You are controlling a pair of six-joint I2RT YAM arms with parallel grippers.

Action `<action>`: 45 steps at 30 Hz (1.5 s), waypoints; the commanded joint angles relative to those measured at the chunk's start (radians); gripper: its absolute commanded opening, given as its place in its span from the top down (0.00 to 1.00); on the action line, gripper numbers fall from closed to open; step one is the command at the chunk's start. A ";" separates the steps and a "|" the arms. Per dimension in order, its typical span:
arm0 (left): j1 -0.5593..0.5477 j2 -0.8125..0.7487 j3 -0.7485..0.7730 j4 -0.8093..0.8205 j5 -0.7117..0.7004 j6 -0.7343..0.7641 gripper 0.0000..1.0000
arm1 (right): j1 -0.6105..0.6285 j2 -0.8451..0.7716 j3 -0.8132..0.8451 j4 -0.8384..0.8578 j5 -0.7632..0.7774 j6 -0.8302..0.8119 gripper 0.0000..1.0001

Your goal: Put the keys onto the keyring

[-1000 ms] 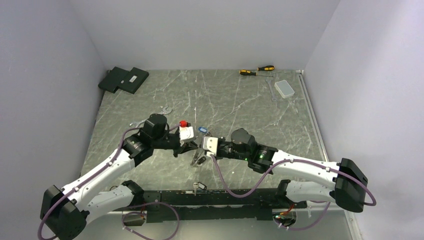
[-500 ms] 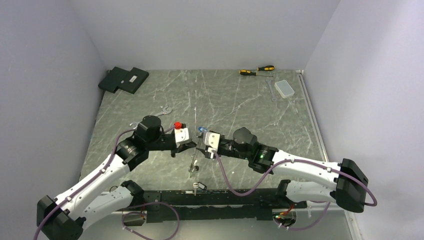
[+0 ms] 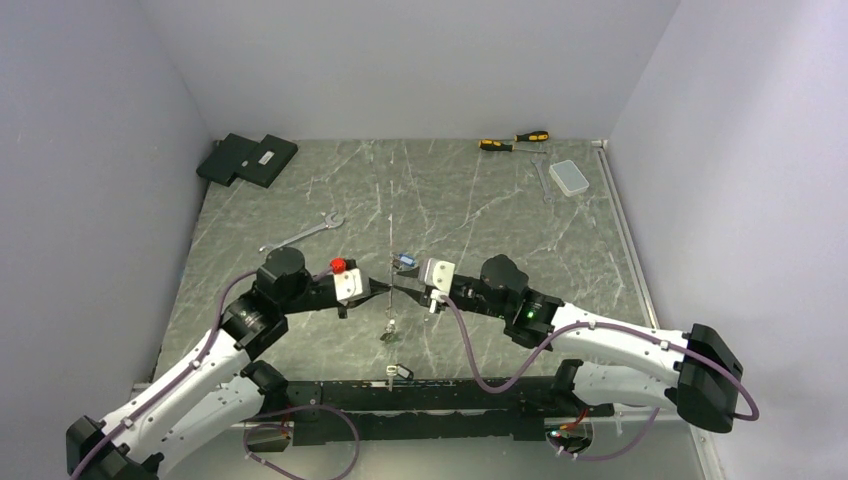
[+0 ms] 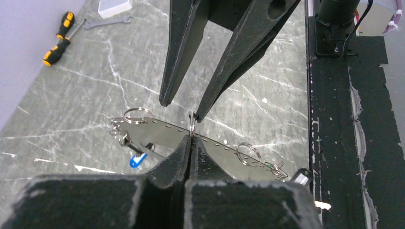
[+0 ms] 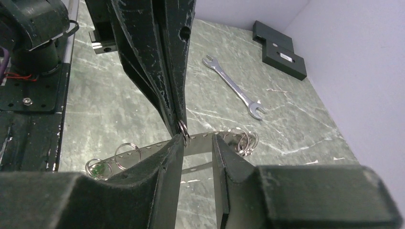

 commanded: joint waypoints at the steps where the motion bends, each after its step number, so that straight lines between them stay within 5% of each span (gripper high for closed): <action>1: -0.001 -0.043 -0.020 0.152 0.029 -0.010 1.00 | -0.013 -0.021 -0.021 0.089 -0.040 0.031 0.68; 11: -0.001 -0.064 -0.039 0.182 0.049 0.000 1.00 | -0.038 -0.011 -0.042 0.142 -0.086 0.066 0.66; 27: -0.002 -0.071 -0.045 0.195 0.044 -0.003 1.00 | -0.050 0.011 -0.032 0.174 -0.165 0.114 0.80; 35: -0.001 -0.058 -0.029 0.145 0.040 0.032 1.00 | -0.049 0.011 -0.009 0.134 -0.140 0.087 0.99; 42: 0.000 -0.021 0.015 0.001 0.023 0.101 0.60 | -0.047 0.005 0.050 -0.010 -0.116 0.024 1.00; 45: -0.001 -0.018 0.016 0.001 0.019 0.101 0.59 | -0.047 0.005 0.074 -0.072 -0.116 -0.003 1.00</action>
